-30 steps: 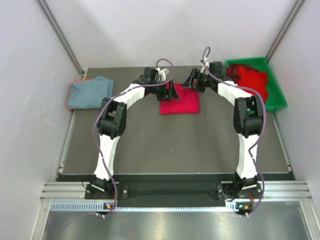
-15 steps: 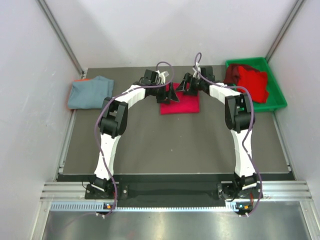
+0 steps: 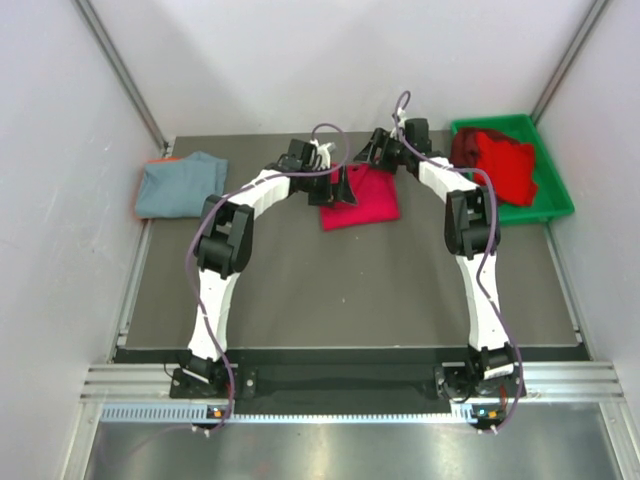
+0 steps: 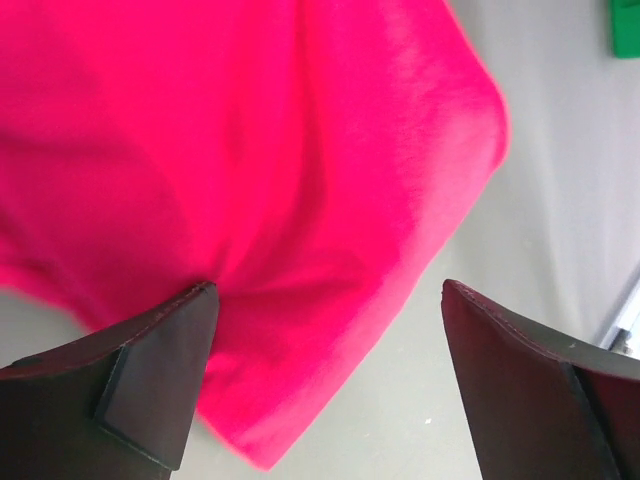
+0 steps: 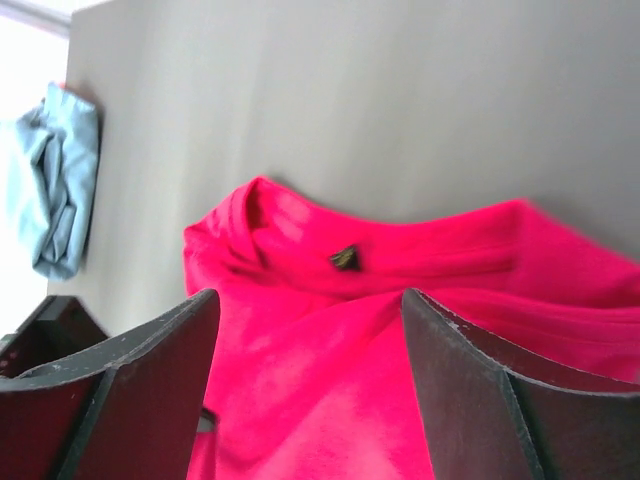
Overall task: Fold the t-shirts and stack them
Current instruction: Fold the tshirt
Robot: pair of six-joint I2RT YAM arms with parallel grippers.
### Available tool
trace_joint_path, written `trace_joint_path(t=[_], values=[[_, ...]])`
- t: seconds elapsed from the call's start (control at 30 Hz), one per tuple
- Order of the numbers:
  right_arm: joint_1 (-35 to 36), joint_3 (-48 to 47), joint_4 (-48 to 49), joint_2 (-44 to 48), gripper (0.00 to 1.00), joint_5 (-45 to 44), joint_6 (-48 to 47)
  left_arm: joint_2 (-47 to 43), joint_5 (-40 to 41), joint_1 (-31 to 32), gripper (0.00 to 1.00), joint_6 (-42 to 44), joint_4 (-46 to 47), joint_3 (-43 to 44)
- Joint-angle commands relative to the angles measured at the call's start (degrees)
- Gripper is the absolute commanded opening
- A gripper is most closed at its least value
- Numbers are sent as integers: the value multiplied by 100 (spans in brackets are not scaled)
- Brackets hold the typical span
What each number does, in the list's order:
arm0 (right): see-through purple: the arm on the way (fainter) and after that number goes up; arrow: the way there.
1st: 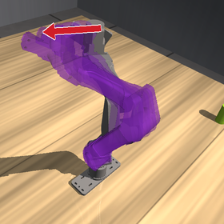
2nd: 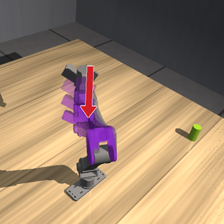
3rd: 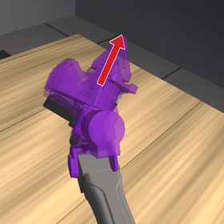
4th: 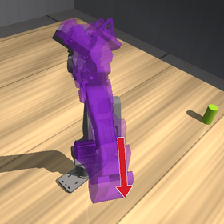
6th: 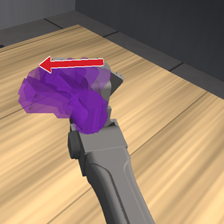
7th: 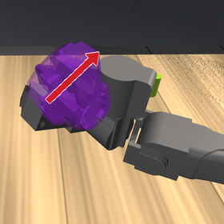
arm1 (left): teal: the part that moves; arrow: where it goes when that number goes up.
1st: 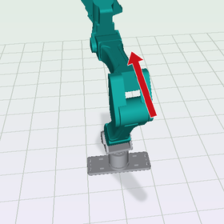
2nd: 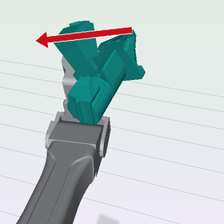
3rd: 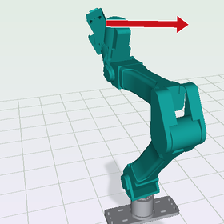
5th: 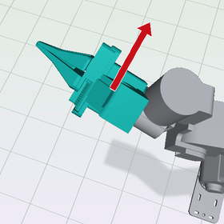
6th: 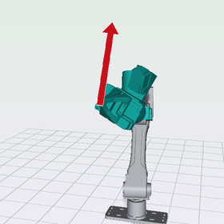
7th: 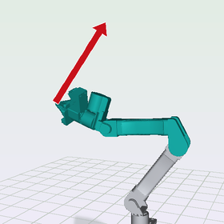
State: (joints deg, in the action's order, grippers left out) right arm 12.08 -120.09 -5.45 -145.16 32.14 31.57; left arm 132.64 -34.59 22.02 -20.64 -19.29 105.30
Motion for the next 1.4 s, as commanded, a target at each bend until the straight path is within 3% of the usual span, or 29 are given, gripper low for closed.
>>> trace_joint_path(t=[0.0,0.37,0.5,0.73,1.07,1.13,1.17,1.37], values=[[-127,-226,361,-30,74,-182,-20,-571,680,-136,99,272,-400,219],[-30,47,370,207,74,-173,-107,-239,761,-839,96,-168,-427,290],[5,161,317,322,75,-173,-160,42,577,-927,94,-256,-304,316],[23,364,238,462,75,-226,-248,543,-144,-963,80,-554,83,422],[32,618,123,594,75,-208,-318,1483,-514,-893,75,-959,689,764],[40,654,115,629,75,-208,-327,1598,-540,-858,70,-950,751,931],[32,689,115,647,75,-217,-327,1659,-540,-831,63,-950,769,984],[84,724,132,647,75,-235,-336,1625,-470,-787,51,-950,804,896]])
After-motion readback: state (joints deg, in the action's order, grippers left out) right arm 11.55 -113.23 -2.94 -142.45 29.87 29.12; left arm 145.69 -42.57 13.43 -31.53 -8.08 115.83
